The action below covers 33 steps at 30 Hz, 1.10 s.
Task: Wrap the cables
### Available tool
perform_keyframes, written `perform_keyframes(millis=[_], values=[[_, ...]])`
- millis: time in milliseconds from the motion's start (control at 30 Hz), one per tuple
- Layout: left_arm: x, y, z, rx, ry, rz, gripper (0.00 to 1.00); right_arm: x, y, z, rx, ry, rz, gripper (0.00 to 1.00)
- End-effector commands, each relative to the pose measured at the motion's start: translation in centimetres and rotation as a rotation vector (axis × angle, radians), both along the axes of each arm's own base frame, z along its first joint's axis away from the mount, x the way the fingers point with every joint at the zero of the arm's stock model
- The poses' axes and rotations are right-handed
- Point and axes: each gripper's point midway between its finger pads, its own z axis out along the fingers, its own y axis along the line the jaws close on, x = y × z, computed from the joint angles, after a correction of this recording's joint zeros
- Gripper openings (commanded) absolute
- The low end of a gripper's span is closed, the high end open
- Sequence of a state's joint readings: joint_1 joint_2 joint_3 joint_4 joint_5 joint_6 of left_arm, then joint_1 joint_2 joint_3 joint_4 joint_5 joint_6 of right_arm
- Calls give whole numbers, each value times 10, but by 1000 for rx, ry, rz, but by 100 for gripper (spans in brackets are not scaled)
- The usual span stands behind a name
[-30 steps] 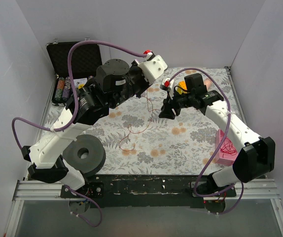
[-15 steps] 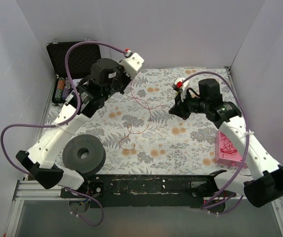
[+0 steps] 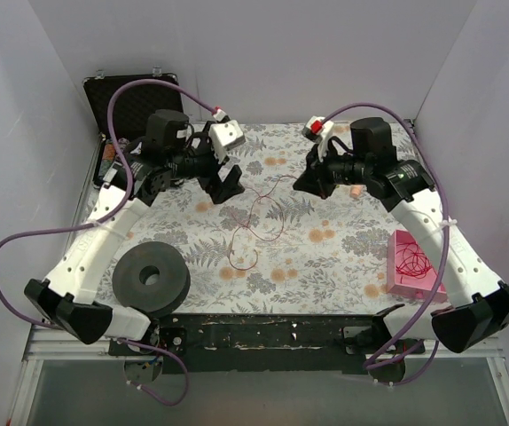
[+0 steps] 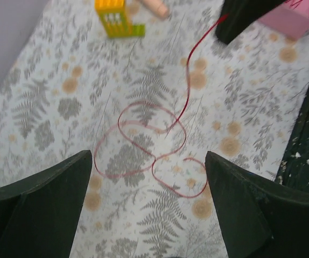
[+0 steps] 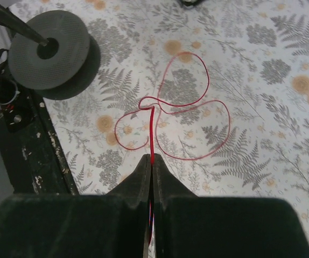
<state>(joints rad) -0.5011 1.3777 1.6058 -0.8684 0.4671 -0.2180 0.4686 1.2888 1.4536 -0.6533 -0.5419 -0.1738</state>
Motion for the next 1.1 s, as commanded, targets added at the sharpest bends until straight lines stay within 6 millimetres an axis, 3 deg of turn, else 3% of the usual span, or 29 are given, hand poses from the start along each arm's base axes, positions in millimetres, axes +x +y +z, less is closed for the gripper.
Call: perform_keyframes(millis=[0,167,367,567,700,767,800,1067], values=[[-60,-41,71,-211,-30,-269,84,-34,32,33,65,-99,247,1],[-73,-68,50,-209,45,-379,79,-49,44,51,111,-163,377,1],[-74,-73,47,-226,69,-397,60,-55,48,50,127,-155,418,1],[-70,-78,40,-230,84,-384,58,-57,51,50,142,-170,445,1],[-67,-81,38,-245,101,-372,29,-59,52,49,142,-164,455,1],[-64,-81,39,-248,101,-355,5,-59,51,45,134,-165,454,1],[-63,-81,41,-251,99,-342,0,-59,50,44,130,-167,450,1],[-61,-74,55,-261,86,-277,0,-60,46,44,120,-196,439,1]])
